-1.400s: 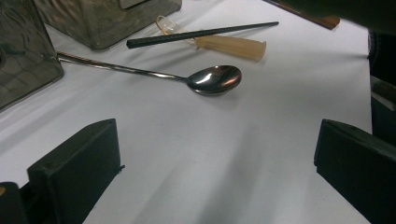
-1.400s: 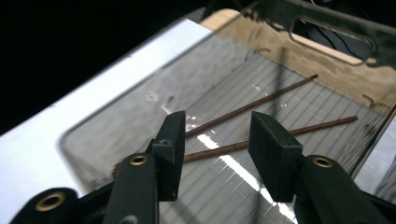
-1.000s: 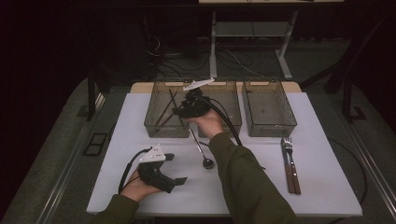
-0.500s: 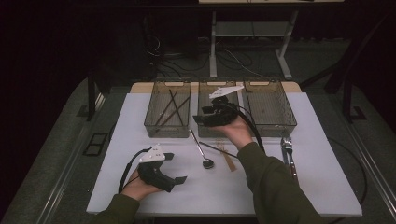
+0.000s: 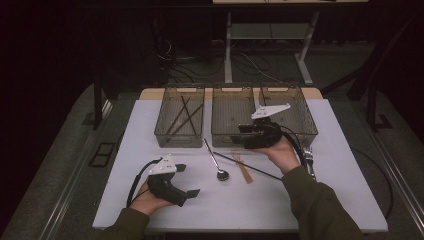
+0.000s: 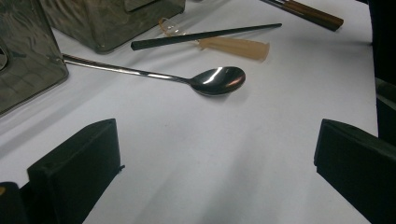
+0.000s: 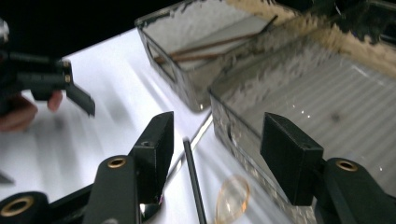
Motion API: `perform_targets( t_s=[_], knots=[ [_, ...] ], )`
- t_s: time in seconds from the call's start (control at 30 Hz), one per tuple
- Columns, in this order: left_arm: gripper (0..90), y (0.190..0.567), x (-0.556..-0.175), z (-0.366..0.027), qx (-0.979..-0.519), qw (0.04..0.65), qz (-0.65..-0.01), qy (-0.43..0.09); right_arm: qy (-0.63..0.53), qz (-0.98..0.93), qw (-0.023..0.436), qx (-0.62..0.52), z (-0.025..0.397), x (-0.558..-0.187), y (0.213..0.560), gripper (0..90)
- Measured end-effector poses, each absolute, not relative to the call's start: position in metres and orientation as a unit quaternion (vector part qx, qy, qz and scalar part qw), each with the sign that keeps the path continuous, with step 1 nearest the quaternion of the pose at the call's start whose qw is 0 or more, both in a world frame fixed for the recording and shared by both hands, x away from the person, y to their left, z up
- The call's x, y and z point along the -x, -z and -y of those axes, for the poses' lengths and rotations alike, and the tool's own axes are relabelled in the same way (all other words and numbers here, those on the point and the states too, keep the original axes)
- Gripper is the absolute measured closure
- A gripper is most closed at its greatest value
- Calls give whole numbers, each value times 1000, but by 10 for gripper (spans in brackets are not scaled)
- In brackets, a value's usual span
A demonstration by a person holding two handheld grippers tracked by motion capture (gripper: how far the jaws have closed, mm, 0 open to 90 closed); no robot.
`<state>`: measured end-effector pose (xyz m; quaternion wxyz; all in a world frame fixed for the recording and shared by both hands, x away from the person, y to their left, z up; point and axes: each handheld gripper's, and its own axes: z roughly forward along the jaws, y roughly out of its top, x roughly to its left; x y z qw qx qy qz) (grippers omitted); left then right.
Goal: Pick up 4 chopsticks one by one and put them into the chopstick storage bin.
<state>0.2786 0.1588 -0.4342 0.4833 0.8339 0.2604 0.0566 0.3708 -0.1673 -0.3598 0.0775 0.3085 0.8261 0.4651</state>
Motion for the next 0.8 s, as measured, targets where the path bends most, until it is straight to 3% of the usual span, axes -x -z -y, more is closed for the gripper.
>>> perform_targets(
  t_s=[0.33, 0.8],
  knots=[
    [0, 435, -279, -157, -836, 480, -259, -56, -438, -840, 73, -312, 204, -353, 382, 475],
    [0, 436, -279, -156, -839, 476, -257, -57, -384, -874, 58, -293, 227, -335, 414, 600]
  ],
)
